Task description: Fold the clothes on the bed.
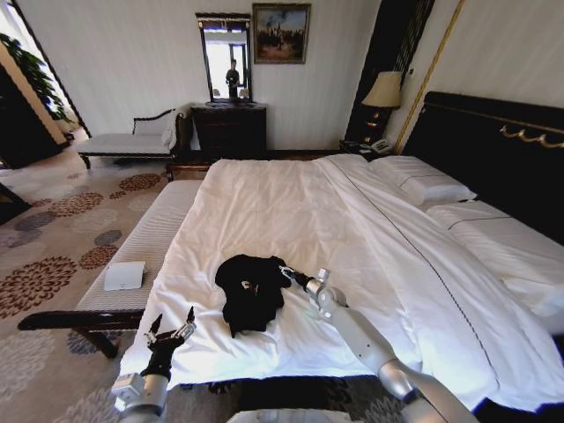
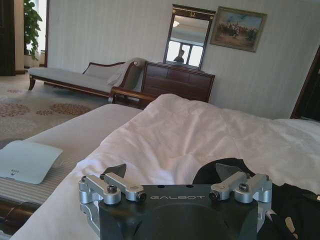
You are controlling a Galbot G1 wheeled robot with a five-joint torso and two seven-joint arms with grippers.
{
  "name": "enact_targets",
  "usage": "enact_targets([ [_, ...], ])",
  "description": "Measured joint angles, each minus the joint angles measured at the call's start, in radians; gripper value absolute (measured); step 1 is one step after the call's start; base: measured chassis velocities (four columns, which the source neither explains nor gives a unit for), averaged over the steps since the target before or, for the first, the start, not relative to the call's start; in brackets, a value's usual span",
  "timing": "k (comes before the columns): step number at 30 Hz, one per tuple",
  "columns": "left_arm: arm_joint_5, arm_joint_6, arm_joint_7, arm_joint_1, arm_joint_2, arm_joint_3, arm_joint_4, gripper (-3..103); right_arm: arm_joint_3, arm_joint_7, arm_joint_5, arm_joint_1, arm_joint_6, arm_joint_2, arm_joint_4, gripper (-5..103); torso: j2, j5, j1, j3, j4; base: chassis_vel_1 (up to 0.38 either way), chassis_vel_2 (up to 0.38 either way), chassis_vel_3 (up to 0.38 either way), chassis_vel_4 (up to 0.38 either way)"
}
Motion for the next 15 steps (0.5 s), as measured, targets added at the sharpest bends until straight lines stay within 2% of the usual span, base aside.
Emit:
enact_targets([
  [2, -0.005, 0.001, -0.001, -0.006, 0.013, -0.004, 0.004, 100, 0.001, 0.002, -0.002, -0.008, 0.000, -0.001, 0.003, 36, 0.000, 0.0000, 0.000, 0.000, -0.0001, 0.000, 0.000, 0.000, 0.000],
  [5, -0.009, 0.003, -0.002, -0.012, 0.020, -0.006, 0.009, 100, 0.005, 0.003, -0.004, -0.017, 0.000, -0.001, 0.011, 30, 0.000, 0.0000, 0.000, 0.000, -0.0001, 0.000, 0.000, 0.000, 0.000],
  [8, -0.011, 0.005, -0.004, -0.022, 0.025, -0.002, 0.017, 100, 0.008, 0.005, -0.011, -0.038, 0.000, -0.003, 0.023, 14, 0.000, 0.0000, 0.000, 0.000, -0.0001, 0.000, 0.000, 0.000, 0.000],
  [9, -0.011, 0.005, -0.004, -0.022, 0.025, -0.002, 0.017, 100, 0.008, 0.005, -0.011, -0.038, 0.000, -0.003, 0.023, 14, 0.000, 0.0000, 0.000, 0.000, -0.0001, 0.000, 0.000, 0.000, 0.000],
  [11, -0.012, 0.010, -0.006, -0.030, 0.030, 0.002, 0.023, 100, 0.010, 0.006, -0.015, -0.046, 0.000, -0.004, 0.028, 4, 0.000, 0.0000, 0.000, 0.000, 0.0000, 0.000, 0.000, 0.000, 0.000],
  [15, -0.029, 0.034, -0.020, -0.063, 0.058, 0.008, 0.038, 100, 0.015, 0.015, -0.016, -0.052, 0.000, -0.002, 0.038, 1, 0.000, 0.0000, 0.000, 0.000, 0.0000, 0.000, 0.000, 0.000, 0.000],
])
